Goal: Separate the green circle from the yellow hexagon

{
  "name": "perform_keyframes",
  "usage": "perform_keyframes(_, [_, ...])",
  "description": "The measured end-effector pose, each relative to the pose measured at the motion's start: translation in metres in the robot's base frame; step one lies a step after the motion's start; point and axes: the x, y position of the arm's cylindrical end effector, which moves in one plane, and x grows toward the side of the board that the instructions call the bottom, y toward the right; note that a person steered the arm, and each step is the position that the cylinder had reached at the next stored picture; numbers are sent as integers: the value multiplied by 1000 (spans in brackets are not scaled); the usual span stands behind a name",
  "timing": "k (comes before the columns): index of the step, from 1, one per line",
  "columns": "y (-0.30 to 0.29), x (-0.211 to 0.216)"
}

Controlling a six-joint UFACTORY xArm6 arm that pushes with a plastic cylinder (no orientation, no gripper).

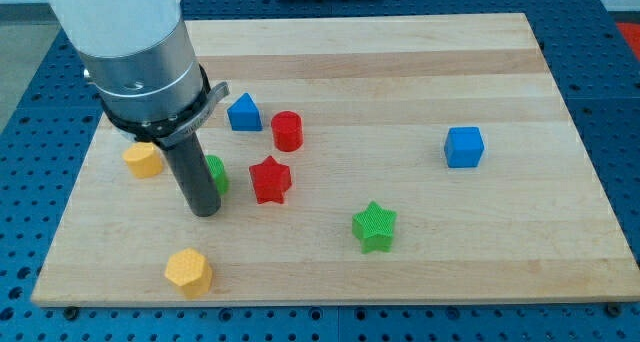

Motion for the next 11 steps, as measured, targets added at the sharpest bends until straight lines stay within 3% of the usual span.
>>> perform_keyframes(5, [19, -38])
perform_keyframes(11, [-11, -66])
